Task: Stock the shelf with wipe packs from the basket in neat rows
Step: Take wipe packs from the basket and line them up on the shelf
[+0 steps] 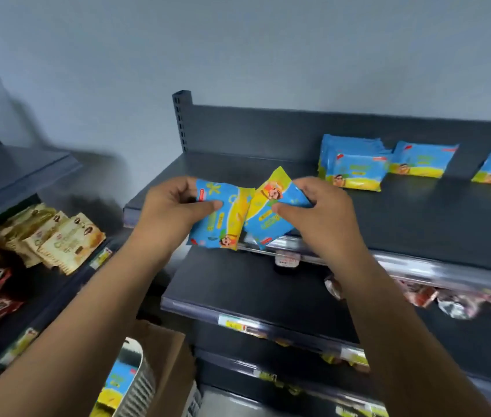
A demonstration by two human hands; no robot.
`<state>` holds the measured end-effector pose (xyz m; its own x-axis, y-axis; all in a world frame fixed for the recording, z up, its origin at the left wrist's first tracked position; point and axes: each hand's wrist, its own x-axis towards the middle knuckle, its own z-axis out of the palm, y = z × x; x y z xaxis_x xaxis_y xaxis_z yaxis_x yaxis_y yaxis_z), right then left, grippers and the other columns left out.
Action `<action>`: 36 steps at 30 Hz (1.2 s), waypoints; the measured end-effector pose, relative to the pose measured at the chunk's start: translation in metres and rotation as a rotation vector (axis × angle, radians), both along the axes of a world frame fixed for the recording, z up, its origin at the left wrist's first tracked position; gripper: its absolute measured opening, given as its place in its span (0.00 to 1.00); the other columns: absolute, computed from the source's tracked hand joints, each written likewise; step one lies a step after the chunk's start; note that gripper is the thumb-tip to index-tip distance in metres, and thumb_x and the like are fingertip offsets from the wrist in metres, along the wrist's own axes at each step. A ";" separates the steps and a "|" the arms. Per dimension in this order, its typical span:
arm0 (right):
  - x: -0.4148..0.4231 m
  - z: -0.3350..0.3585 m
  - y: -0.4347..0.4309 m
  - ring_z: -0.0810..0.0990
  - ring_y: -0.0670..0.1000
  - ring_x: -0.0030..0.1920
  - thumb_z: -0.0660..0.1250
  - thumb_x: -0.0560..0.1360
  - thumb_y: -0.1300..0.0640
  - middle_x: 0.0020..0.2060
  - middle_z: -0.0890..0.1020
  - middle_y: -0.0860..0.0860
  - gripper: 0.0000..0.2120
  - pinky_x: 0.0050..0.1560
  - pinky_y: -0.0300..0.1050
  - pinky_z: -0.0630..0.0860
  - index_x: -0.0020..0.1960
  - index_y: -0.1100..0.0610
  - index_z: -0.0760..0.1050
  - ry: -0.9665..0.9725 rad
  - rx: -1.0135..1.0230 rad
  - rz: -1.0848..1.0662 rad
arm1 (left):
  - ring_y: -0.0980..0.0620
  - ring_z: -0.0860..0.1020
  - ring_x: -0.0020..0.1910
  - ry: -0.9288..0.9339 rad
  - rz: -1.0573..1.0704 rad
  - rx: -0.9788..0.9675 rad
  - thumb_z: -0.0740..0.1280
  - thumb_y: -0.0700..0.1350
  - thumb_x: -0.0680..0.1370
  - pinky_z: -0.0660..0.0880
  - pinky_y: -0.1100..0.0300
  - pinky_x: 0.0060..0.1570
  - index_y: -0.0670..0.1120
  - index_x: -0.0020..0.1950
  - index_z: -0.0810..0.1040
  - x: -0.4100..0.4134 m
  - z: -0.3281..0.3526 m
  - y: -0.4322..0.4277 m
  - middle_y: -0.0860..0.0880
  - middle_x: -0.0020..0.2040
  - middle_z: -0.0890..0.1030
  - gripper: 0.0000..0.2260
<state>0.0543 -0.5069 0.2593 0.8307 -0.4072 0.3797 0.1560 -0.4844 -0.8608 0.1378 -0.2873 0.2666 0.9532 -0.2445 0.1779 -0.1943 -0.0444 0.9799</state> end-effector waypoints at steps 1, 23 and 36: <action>-0.002 0.005 -0.013 0.83 0.42 0.42 0.78 0.70 0.60 0.42 0.85 0.45 0.08 0.41 0.35 0.77 0.46 0.52 0.83 -0.010 -0.004 -0.038 | 0.48 0.87 0.44 -0.018 -0.009 0.007 0.75 0.32 0.73 0.84 0.53 0.43 0.40 0.50 0.83 0.006 0.006 -0.017 0.45 0.46 0.88 0.09; -0.010 0.047 -0.231 0.77 0.37 0.39 0.78 0.70 0.55 0.39 0.82 0.42 0.08 0.33 0.25 0.67 0.47 0.50 0.82 0.142 -0.353 -0.466 | 0.50 0.74 0.51 -0.763 -0.472 0.698 0.73 0.40 0.76 0.63 0.64 0.47 0.46 0.57 0.83 0.081 0.034 -0.314 0.48 0.53 0.69 0.10; -0.011 0.055 -0.249 0.74 0.42 0.40 0.80 0.68 0.56 0.35 0.76 0.35 0.11 0.36 0.25 0.66 0.45 0.46 0.81 0.254 -0.451 -0.458 | 0.46 0.73 0.48 -1.245 -0.333 0.797 0.75 0.49 0.72 0.76 0.45 0.45 0.48 0.56 0.83 0.087 0.011 -0.350 0.48 0.50 0.76 0.15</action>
<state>0.0434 -0.7554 0.3140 0.6981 -0.5866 0.4107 -0.3300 -0.7725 -0.5425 0.2252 -0.6376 0.2775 0.1825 -0.8309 0.5257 -0.9640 -0.2563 -0.0705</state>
